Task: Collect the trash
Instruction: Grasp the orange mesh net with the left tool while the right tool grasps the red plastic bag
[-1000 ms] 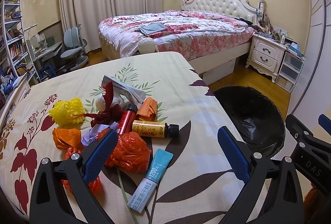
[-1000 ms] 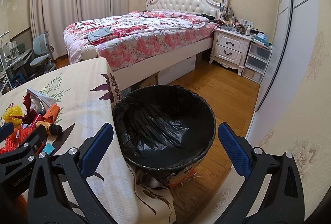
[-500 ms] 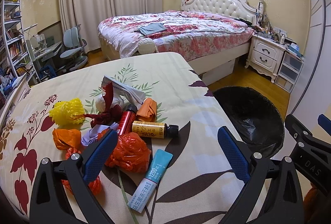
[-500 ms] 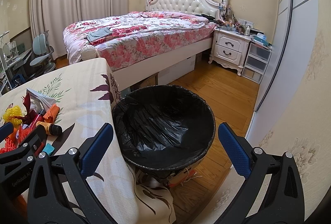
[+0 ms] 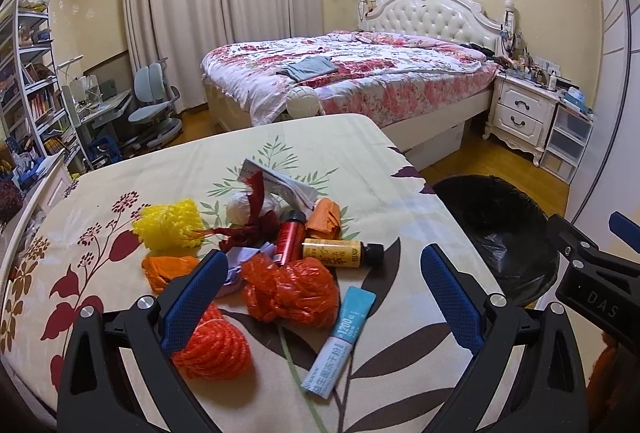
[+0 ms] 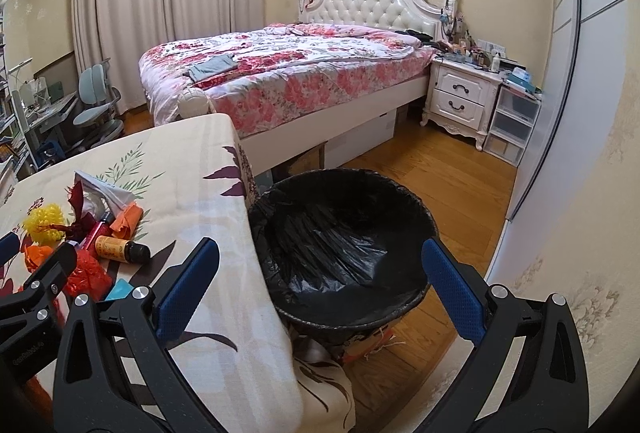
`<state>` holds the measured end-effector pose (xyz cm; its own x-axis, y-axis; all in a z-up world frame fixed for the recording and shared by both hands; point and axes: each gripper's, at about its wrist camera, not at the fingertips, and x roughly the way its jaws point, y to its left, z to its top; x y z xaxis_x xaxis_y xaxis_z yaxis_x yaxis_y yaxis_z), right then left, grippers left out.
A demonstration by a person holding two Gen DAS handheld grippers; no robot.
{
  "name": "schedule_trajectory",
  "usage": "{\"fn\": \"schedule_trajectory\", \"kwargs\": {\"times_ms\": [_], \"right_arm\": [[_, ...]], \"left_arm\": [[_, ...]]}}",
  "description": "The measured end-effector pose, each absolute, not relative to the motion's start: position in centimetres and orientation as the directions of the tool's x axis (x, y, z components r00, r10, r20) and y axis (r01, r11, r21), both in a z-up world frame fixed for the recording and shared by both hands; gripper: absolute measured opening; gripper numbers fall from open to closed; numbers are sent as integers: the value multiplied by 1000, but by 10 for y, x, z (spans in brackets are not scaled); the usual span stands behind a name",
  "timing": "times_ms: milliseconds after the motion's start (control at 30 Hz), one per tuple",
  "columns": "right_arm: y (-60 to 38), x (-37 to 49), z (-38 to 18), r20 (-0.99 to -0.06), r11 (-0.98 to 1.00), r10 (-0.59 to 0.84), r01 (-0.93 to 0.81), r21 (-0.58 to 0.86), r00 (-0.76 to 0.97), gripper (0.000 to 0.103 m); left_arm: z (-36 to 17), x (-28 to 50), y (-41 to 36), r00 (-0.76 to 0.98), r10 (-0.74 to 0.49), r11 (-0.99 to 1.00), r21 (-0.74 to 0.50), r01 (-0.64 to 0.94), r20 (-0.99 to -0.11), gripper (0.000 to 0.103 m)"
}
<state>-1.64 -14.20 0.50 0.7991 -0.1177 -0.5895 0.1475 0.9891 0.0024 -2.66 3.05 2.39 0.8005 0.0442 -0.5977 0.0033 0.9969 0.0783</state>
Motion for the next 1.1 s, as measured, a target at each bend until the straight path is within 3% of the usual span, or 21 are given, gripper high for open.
{"fn": "schedule_trajectory", "kwargs": {"times_ms": [533, 967, 1033, 1100], "right_arm": [[-71, -19, -6, -628, 999, 29, -45, -9, 778, 99], [-69, -17, -14, -658, 998, 61, -68, 15, 751, 98], [-68, -15, -17, -661, 997, 62, -73, 12, 748, 96], [-65, -15, -19, -667, 996, 75, -84, 19, 741, 82]], "left_arm": [[2, -52, 113, 754, 142, 990, 75, -123, -642, 96], [-31, -39, 126, 690, 150, 987, 71, -141, -708, 96], [-34, -39, 129, 680, 143, 988, 60, -145, -719, 96], [-35, -40, 131, 679, 136, 988, 51, -144, -721, 88]]}}
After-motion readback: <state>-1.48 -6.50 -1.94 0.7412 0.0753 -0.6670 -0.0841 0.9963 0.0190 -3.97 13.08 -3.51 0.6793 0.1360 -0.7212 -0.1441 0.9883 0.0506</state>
